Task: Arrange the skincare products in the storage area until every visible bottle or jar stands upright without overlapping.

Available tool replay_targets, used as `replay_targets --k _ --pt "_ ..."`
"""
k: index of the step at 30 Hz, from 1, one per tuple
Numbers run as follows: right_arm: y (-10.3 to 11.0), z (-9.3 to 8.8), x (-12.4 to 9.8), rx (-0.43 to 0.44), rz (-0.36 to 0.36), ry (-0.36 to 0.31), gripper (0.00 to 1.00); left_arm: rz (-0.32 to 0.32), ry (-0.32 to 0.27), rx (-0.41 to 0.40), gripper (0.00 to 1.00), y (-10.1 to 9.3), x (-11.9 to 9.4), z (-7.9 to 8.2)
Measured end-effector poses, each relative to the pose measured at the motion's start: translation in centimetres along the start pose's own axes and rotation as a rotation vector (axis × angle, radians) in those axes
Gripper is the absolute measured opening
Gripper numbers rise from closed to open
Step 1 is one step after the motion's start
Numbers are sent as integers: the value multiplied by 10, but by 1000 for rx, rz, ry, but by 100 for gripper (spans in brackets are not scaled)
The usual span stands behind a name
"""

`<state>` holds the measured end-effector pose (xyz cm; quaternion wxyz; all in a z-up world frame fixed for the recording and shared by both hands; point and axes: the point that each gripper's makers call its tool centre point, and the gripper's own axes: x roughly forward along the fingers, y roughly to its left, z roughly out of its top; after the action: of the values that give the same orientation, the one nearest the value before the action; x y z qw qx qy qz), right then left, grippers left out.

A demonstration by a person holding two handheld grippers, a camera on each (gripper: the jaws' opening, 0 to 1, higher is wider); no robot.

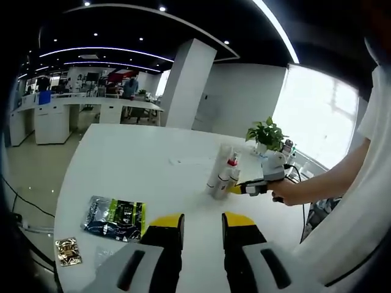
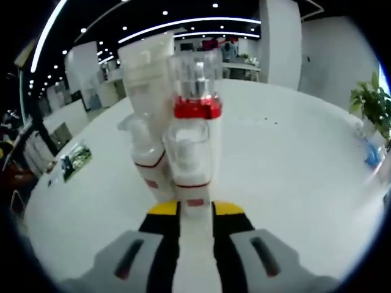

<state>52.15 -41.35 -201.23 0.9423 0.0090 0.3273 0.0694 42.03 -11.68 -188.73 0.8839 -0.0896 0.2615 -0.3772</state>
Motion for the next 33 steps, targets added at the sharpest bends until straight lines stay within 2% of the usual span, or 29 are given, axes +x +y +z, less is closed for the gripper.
replay_targets --k 5,10,25,33 --pt "0 -2 1 6 0 8 17 -2 -1 1 25 -1 1 1" --pt "0 -8 -1 51 -16 27 16 1 0 -2 25 0 0 0" --pt "3 -6 0 97 -19 15 16 -5 5 -8 25 0 3 -2" --pt "4 3 -1 28 6 -12 23 -12 11 -7 25 -2 4 -4"
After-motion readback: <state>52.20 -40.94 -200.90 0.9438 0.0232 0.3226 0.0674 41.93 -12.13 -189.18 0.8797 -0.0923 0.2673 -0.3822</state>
